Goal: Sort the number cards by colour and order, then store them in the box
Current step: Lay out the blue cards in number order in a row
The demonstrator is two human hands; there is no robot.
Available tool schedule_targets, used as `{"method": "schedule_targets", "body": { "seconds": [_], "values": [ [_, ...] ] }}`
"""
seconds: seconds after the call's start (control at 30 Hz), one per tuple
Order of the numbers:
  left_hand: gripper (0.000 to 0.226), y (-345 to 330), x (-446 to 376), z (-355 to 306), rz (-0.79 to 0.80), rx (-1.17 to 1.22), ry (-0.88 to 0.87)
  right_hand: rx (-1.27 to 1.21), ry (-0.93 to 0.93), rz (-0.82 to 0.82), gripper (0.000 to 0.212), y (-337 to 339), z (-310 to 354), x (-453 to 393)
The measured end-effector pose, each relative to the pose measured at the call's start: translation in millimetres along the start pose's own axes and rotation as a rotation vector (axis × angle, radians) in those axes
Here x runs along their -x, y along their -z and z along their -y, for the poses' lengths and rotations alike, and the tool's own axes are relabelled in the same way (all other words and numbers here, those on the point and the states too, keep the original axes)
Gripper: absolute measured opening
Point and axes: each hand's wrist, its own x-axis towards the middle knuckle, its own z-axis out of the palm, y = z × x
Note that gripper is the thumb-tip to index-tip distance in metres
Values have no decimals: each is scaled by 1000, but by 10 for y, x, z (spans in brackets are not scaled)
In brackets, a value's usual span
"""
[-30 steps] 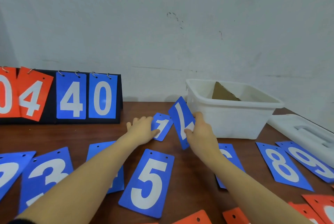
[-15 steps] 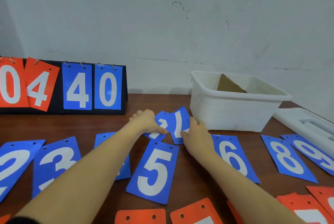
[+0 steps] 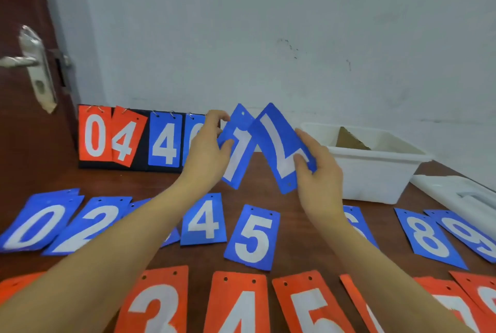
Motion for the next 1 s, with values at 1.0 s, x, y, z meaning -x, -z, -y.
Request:
{"method": "schedule_targets", "body": {
  "seconds": [1.0],
  "values": [
    [19, 1593, 1577, 104, -294, 137, 311, -241, -313, 348, 39, -948, 1100, 1350]
  ]
}}
